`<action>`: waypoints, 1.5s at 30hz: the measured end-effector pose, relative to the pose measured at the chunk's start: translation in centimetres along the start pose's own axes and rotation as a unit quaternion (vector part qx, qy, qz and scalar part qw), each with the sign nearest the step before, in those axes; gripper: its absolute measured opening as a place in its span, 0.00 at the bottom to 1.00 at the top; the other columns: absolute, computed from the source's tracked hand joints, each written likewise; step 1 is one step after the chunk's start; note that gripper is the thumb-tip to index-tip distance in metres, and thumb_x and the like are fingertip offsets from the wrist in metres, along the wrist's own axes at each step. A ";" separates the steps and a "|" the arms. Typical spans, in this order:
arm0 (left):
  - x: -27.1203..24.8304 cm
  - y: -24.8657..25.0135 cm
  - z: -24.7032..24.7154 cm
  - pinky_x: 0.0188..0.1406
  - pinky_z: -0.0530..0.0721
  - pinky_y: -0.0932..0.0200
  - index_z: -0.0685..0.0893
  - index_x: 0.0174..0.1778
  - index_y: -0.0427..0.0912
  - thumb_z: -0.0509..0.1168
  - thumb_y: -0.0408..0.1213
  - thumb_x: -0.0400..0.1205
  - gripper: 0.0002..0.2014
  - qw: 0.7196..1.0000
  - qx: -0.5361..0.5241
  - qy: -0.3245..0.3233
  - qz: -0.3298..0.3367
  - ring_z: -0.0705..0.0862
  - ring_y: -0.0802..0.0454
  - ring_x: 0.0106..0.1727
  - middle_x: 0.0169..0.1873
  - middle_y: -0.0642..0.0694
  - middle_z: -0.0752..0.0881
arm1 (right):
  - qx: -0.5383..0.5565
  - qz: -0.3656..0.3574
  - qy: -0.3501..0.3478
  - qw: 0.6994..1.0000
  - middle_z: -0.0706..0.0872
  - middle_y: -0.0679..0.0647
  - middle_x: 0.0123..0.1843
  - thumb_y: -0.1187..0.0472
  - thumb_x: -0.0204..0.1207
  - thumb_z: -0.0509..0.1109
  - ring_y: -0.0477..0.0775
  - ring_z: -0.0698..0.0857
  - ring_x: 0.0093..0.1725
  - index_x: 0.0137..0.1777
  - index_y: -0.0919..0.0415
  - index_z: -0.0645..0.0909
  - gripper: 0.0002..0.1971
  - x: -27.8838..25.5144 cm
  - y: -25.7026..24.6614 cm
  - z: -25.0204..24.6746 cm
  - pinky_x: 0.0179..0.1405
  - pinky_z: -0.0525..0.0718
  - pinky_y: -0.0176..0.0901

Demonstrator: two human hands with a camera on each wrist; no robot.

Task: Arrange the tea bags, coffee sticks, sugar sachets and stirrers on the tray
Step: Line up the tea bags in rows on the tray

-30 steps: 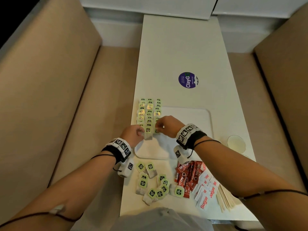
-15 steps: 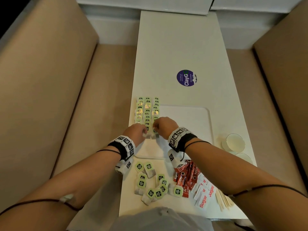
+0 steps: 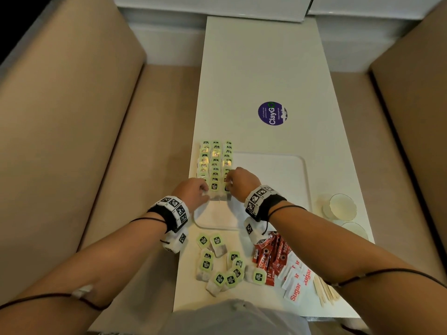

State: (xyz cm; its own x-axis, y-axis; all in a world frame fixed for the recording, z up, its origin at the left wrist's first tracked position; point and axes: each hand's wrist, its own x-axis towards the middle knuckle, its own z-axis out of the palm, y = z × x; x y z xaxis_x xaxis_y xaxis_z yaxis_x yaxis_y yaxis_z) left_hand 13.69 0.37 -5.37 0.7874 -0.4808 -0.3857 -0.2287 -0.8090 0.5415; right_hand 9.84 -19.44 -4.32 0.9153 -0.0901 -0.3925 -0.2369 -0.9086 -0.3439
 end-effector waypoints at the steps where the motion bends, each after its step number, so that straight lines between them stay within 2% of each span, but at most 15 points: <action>1: -0.1 -0.2 -0.2 0.38 0.78 0.59 0.85 0.47 0.49 0.74 0.40 0.78 0.06 1.000 -0.008 -0.005 -0.002 0.81 0.54 0.37 0.35 0.55 0.81 | 0.002 -0.001 0.009 1.000 0.82 0.53 0.56 0.57 0.80 0.73 0.58 0.87 0.47 0.60 0.54 0.85 0.10 -0.1 0.0 0.0 0.45 0.85 0.48; 3: -0.6 -0.4 -0.4 0.40 0.83 0.56 0.84 0.45 0.50 0.74 0.41 0.77 0.05 0.999 -0.026 -0.017 -0.008 0.82 0.53 0.36 0.33 0.53 0.83 | 0.016 -0.010 0.026 0.999 0.80 0.53 0.56 0.56 0.82 0.70 0.59 0.86 0.46 0.60 0.54 0.84 0.10 -0.8 -0.1 -0.2 0.46 0.86 0.49; 5: -1.4 -0.5 -0.4 0.41 0.84 0.55 0.84 0.41 0.52 0.73 0.41 0.77 0.04 0.999 -0.040 -0.032 -0.008 0.81 0.54 0.33 0.30 0.54 0.83 | 0.035 -0.041 0.012 0.998 0.82 0.52 0.54 0.55 0.82 0.69 0.57 0.86 0.48 0.58 0.55 0.85 0.09 -1.9 -0.3 -0.4 0.49 0.86 0.50; 10: -3.9 -0.3 0.1 0.35 0.78 0.62 0.84 0.42 0.54 0.73 0.45 0.77 0.04 0.994 0.022 -0.109 0.023 0.84 0.56 0.35 0.34 0.55 0.86 | 0.048 -0.142 -0.133 0.980 0.91 0.50 0.53 0.52 0.82 0.72 0.49 0.88 0.50 0.57 0.54 0.89 0.10 -6.3 -0.3 -0.2 0.58 0.87 0.46; 13: -5.3 0.0 0.8 0.38 0.79 0.62 0.86 0.43 0.51 0.72 0.48 0.78 0.06 0.987 0.080 -0.138 0.032 0.84 0.59 0.38 0.37 0.56 0.86 | 0.039 -0.150 -0.185 0.970 0.92 0.49 0.54 0.51 0.81 0.73 0.48 0.88 0.51 0.58 0.55 0.90 0.11 -8.7 0.1 0.3 0.57 0.85 0.43; 17: -6.4 0.5 1.9 0.40 0.88 0.55 0.90 0.36 0.43 0.70 0.51 0.79 0.15 0.972 0.149 -0.181 0.027 0.88 0.52 0.38 0.34 0.49 0.90 | 0.021 -0.128 -0.241 0.962 0.91 0.48 0.58 0.51 0.80 0.74 0.49 0.87 0.56 0.62 0.54 0.89 0.14 -10.9 0.5 1.5 0.61 0.82 0.42; 20: -6.7 0.3 3.0 0.42 0.90 0.52 0.92 0.37 0.44 0.70 0.54 0.77 0.16 0.967 0.154 -0.202 0.028 0.88 0.52 0.37 0.33 0.51 0.90 | 0.010 -0.116 -0.267 0.957 0.91 0.49 0.59 0.52 0.78 0.75 0.50 0.87 0.58 0.65 0.54 0.88 0.16 -11.8 0.9 2.4 0.62 0.83 0.43; 23: -7.2 0.7 3.7 0.47 0.90 0.50 0.90 0.41 0.47 0.69 0.57 0.75 0.17 0.964 0.165 -0.203 0.040 0.89 0.48 0.44 0.39 0.50 0.90 | -0.007 -0.110 -0.289 0.951 0.90 0.50 0.60 0.53 0.77 0.77 0.52 0.87 0.58 0.68 0.56 0.86 0.20 -12.3 1.0 3.1 0.63 0.84 0.46; 24: -7.3 0.9 4.0 0.49 0.89 0.49 0.88 0.42 0.48 0.69 0.58 0.75 0.16 0.965 0.165 -0.200 0.042 0.89 0.46 0.46 0.40 0.49 0.90 | -0.014 -0.109 -0.291 0.950 0.90 0.51 0.61 0.53 0.77 0.77 0.53 0.87 0.59 0.69 0.57 0.85 0.21 -12.5 1.0 3.3 0.63 0.84 0.47; 27: -7.3 1.2 4.8 0.51 0.89 0.49 0.90 0.51 0.42 0.70 0.58 0.76 0.22 0.968 0.167 -0.187 0.030 0.89 0.47 0.48 0.46 0.46 0.91 | -0.033 -0.108 -0.290 0.950 0.89 0.53 0.60 0.53 0.76 0.77 0.56 0.87 0.58 0.70 0.59 0.83 0.23 -13.1 1.2 3.9 0.61 0.85 0.48; 32: -7.4 1.9 5.7 0.45 0.90 0.50 0.85 0.40 0.45 0.73 0.59 0.72 0.19 0.965 0.188 -0.179 0.027 0.89 0.45 0.41 0.38 0.48 0.88 | -0.048 -0.113 -0.269 0.955 0.91 0.54 0.51 0.54 0.76 0.76 0.57 0.88 0.50 0.62 0.58 0.87 0.16 -13.9 1.7 5.1 0.52 0.85 0.47; 36: -7.3 2.1 6.3 0.45 0.90 0.51 0.88 0.47 0.43 0.77 0.56 0.71 0.20 0.963 0.189 -0.191 0.011 0.89 0.47 0.43 0.42 0.47 0.90 | -0.048 -0.117 -0.233 0.964 0.92 0.55 0.50 0.55 0.78 0.73 0.57 0.88 0.49 0.58 0.59 0.88 0.12 -14.4 1.9 5.3 0.45 0.79 0.42; 39: -7.3 2.2 6.5 0.47 0.89 0.51 0.87 0.48 0.44 0.78 0.54 0.72 0.19 0.964 0.177 -0.198 0.012 0.88 0.46 0.44 0.43 0.47 0.89 | -0.047 -0.110 -0.216 0.969 0.91 0.55 0.50 0.56 0.80 0.71 0.57 0.88 0.49 0.58 0.58 0.88 0.11 -14.5 1.8 5.2 0.48 0.85 0.47; 42: -7.2 2.4 6.5 0.46 0.87 0.54 0.87 0.46 0.44 0.77 0.48 0.74 0.13 0.965 0.155 -0.208 0.027 0.87 0.47 0.45 0.43 0.49 0.88 | -0.039 -0.109 -0.207 0.971 0.91 0.55 0.49 0.57 0.80 0.70 0.57 0.88 0.48 0.57 0.58 0.88 0.10 -14.5 2.0 5.0 0.51 0.88 0.50; 45: -7.3 2.9 6.2 0.42 0.80 0.58 0.85 0.42 0.47 0.75 0.43 0.75 0.07 0.968 0.120 -0.215 0.048 0.83 0.50 0.42 0.35 0.55 0.83 | -0.037 -0.117 -0.205 0.971 0.91 0.54 0.49 0.56 0.80 0.70 0.56 0.88 0.48 0.57 0.58 0.88 0.10 -14.3 2.0 4.6 0.51 0.88 0.50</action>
State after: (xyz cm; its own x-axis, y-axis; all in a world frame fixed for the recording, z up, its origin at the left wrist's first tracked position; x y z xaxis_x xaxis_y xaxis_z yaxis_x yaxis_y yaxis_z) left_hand 3.71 -0.58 -5.56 0.4564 -0.6120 -0.6459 -0.4554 -0.7843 0.4213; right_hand -5.24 -18.08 -3.36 0.7311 0.2781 -0.6230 -0.0007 -0.9129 -0.4082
